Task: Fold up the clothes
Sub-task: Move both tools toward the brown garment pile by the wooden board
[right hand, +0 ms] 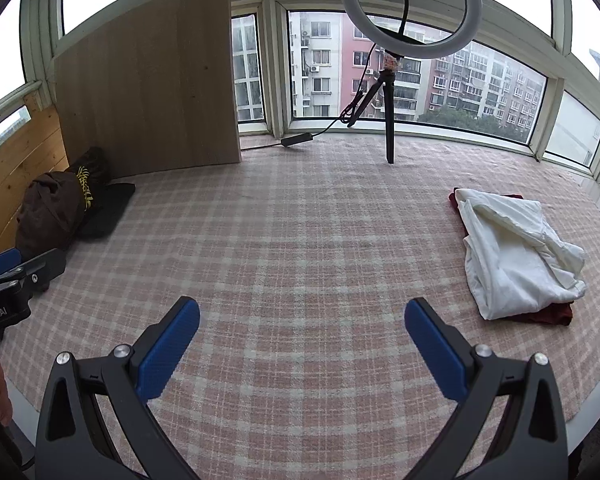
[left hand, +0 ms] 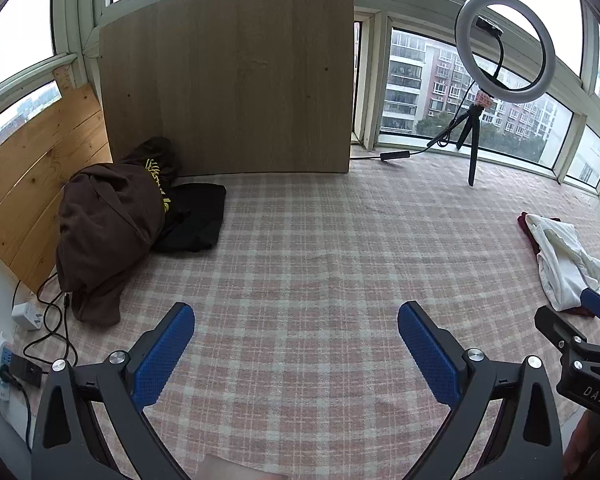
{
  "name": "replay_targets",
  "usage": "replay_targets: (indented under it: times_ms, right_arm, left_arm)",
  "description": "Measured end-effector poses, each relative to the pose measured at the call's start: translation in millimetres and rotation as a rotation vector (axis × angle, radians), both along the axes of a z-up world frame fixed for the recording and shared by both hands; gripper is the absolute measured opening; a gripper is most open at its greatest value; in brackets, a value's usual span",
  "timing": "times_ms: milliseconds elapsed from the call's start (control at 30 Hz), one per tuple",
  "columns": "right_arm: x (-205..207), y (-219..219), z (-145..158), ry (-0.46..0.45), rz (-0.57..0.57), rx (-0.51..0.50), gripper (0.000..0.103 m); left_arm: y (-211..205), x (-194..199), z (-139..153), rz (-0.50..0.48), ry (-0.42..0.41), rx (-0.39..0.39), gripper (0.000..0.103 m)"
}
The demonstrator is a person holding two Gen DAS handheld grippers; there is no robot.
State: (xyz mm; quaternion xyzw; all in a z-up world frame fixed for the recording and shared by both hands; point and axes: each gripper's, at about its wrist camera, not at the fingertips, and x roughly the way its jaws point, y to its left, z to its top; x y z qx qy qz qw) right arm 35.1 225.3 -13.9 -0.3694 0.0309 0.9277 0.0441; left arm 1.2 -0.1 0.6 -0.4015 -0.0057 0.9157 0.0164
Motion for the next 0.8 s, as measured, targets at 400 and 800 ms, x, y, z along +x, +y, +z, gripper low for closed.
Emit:
replay_targets:
  times_ms: [400,800]
  right_arm:
    - [0,1,26,-0.008,0.056,0.016,0.103]
    - [29,6,52,0.109,0.158,-0.053,0.103]
  left_arm:
    - [3,33,30,0.035,0.015,0.004,0.102]
    - [-23,58,50,0.114,0.022,0.020,0.092]
